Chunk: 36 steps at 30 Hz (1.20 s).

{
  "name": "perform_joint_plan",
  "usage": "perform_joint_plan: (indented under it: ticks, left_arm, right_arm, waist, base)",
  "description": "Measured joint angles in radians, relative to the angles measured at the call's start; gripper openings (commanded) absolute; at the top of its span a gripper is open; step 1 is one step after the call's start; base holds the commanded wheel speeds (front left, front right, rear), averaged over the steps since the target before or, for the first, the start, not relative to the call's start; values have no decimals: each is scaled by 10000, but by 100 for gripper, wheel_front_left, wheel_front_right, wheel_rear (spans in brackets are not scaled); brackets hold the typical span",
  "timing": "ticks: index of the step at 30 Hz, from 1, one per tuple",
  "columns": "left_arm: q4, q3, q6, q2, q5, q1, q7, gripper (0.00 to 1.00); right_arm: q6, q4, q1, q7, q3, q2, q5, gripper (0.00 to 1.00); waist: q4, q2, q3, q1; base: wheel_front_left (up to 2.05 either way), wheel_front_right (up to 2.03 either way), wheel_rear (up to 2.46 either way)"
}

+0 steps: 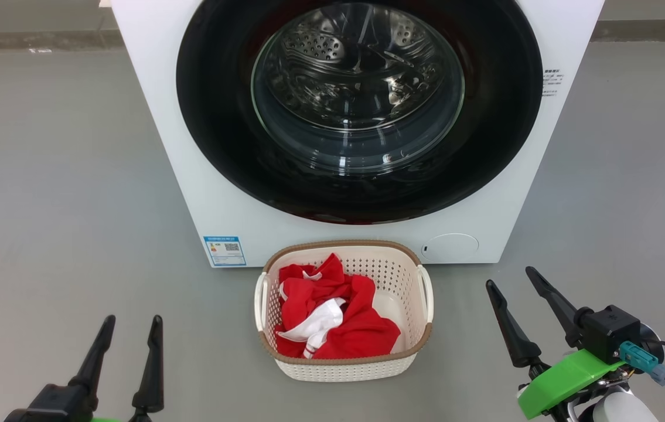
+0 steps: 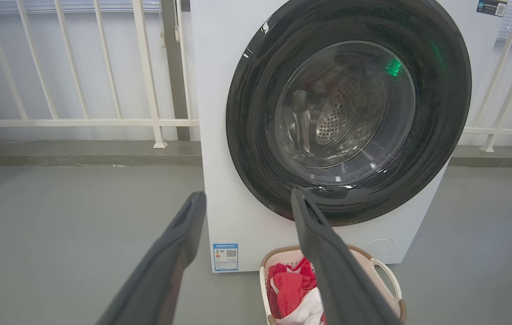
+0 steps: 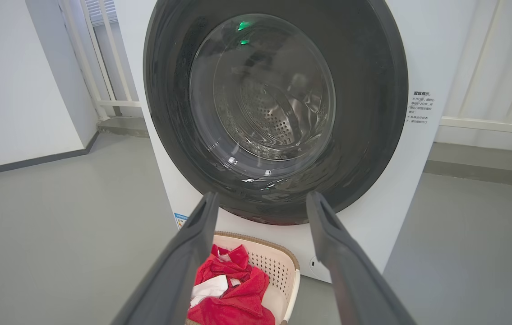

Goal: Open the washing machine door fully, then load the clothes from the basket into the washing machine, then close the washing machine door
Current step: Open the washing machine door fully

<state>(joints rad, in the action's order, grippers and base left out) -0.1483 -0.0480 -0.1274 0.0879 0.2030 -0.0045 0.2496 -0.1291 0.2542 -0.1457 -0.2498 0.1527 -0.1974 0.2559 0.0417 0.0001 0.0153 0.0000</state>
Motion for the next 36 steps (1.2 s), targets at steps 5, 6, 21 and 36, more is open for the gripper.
perform_joint_plan:
  ticks: [5, 6, 21, 36]
  left_arm:
    - [-2, 2, 0, 2, 0, -1, 0, 100]
    - [-2, 4, 0, 4, 0, -1, 0, 100]
    - [-146, 92, 0, 77, -332, -2, 0, 100]
    - [-86, 86, 0, -17, -253, -3, 0, 100]
  right_arm:
    - [0, -2, 0, 0, -6, 2, 2, 100]
    - [0, -6, 0, 0, -8, 2, 2, 100]
    - [0, -19, -1, 0, -31, 58, 0, 100]
    - [0, -19, -2, 0, -88, 46, 0, 100]
  waist:
    - [10, 0, -15, 0]
    - [10, 0, -18, 0]
    - [-9, 0, -8, 0]
    - [-68, 0, -77, 0]
  base:
    - [0, 0, 0]
    - [0, 0, 0]
    - [43, 43, -85]
    - [104, 104, -209]
